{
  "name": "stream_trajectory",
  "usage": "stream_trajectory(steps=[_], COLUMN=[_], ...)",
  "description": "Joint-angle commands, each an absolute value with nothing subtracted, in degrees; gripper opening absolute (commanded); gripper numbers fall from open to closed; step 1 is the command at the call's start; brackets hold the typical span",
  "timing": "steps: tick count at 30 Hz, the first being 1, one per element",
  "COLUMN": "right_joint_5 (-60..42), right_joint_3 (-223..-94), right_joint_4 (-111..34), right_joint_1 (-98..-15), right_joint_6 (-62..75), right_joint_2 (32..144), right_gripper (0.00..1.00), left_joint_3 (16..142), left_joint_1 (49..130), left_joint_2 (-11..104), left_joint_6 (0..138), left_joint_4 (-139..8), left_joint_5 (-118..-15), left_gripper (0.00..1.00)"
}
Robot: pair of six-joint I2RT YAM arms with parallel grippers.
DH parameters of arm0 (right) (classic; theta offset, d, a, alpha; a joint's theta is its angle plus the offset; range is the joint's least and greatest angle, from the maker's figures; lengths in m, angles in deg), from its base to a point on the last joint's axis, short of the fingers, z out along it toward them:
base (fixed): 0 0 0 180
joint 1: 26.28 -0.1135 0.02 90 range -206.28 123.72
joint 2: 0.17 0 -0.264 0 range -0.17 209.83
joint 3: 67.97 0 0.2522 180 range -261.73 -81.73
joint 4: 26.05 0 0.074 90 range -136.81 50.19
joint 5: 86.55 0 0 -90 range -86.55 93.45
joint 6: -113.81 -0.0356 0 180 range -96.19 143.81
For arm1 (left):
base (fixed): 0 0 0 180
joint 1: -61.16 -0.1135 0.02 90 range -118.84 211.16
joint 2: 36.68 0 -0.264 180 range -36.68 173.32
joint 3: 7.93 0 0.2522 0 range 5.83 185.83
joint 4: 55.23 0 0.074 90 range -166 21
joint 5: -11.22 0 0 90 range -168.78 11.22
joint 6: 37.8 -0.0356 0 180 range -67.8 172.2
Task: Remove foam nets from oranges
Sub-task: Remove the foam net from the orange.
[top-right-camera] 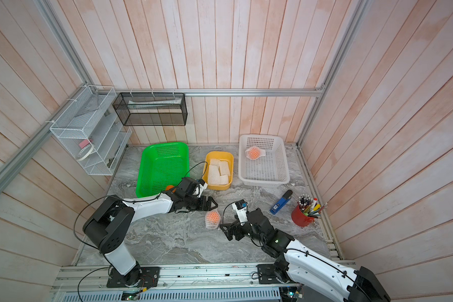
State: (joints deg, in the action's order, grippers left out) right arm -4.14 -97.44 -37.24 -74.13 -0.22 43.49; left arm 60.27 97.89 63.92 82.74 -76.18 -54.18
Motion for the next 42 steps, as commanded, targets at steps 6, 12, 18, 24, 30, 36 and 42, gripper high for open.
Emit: stream_trajectory(steps=[6, 12, 18, 24, 30, 36, 42], right_joint_5=[-4.37, -4.57, -7.78, -13.36, -19.87, -22.5, -23.13], right_joint_3=[-95.49, -94.83, -94.35, -90.43, -88.91, -92.01, -92.78], right_joint_4=[-35.41, -31.21, -22.6, -4.09, 14.75, 18.25, 25.15], right_joint_1=[-73.91, -73.91, -73.87, -73.73, -72.94, -72.89, -71.75], right_joint_6=[-1.64, -3.1, -5.5, -11.39, -16.46, -13.42, -11.66], right_joint_2=[43.85, 46.85, 52.85, 57.55, 63.31, 70.81, 80.33], right_gripper=[0.95, 0.95, 0.95, 0.97, 0.98, 0.98, 0.98], left_joint_3=[63.82, 63.44, 62.17, 56.38, 45.65, 38.56, 31.09], left_joint_1=[99.56, 99.93, 99.47, 99.65, 101.55, 104.99, 108.32], left_joint_2=[68.02, 68.33, 65.28, 55.88, 47.77, 45.6, 43.11], left_joint_6=[81.02, 80.96, 80.74, 81.78, 84.72, 84.45, 81.82], left_joint_4=[-77.34, -75.37, -74.05, -66.98, -51.07, -38.49, -26.27], left_joint_5=[-53.7, -52.64, -53.58, -57.72, -62.01, -66.9, -70.95], left_gripper=[0.87, 0.46, 0.18, 0.04, 0.0, 0.0, 0.0])
